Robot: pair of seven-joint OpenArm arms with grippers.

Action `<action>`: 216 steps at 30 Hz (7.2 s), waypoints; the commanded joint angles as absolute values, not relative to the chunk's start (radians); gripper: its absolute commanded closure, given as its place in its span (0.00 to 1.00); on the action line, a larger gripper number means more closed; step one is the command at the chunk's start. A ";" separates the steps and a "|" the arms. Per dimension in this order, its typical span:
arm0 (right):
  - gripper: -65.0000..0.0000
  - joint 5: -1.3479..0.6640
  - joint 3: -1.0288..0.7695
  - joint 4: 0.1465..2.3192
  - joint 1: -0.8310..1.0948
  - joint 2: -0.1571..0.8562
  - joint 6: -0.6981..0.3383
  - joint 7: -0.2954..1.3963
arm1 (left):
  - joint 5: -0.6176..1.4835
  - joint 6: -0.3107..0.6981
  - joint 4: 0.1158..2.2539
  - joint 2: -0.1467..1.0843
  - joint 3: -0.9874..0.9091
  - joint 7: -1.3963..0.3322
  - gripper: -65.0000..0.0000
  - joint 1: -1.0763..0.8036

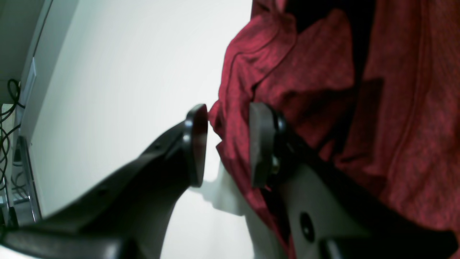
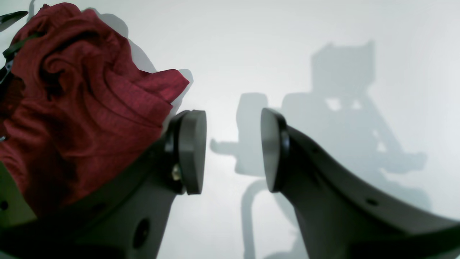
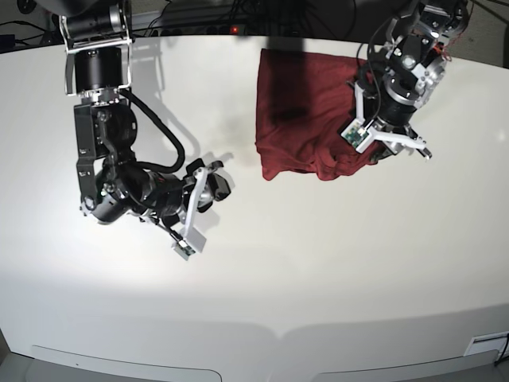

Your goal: Fold the T-shirt properly

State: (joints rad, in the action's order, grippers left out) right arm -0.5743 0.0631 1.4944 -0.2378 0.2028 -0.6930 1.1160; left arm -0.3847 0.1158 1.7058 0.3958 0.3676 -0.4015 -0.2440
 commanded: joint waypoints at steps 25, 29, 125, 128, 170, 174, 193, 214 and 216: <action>0.60 -0.586 0.058 1.512 -0.263 0.208 -0.698 1.101 | -0.162 -0.009 1.721 0.403 0.163 -0.516 1.00 -0.187; 0.60 -0.586 0.058 1.512 -0.263 0.208 -0.698 1.101 | -0.156 -0.006 1.721 0.402 0.163 -0.517 1.00 -0.202; 1.00 -0.103 0.178 1.657 0.308 -0.087 -0.698 0.570 | 0.212 0.083 1.684 0.357 0.007 -0.392 1.00 -0.288; 1.00 -0.100 0.177 1.657 0.308 -0.128 -0.698 0.598 | 0.214 0.081 1.684 0.393 0.007 -0.395 1.00 -0.288; 1.00 -0.532 -0.530 2.189 0.912 0.049 -0.698 0.978 | 0.111 -0.184 2.028 0.400 0.005 -0.384 1.00 -1.123; 1.00 -0.528 -0.530 2.182 0.999 0.049 -0.698 0.978 | 0.086 -0.184 1.991 0.347 0.005 -0.361 1.00 -1.184; 1.00 -0.206 -0.510 1.342 0.827 0.064 -0.698 0.705 | 0.142 0.247 0.952 0.330 0.006 -0.043 1.00 -0.764; 1.00 0.183 -0.502 0.402 0.279 0.277 -0.636 0.180 | 0.154 0.286 0.394 0.218 0.006 0.208 0.96 -0.352; 1.00 0.183 -0.478 0.384 0.249 0.272 -0.636 0.180 | 0.149 0.252 0.372 0.190 0.006 0.210 0.96 -0.330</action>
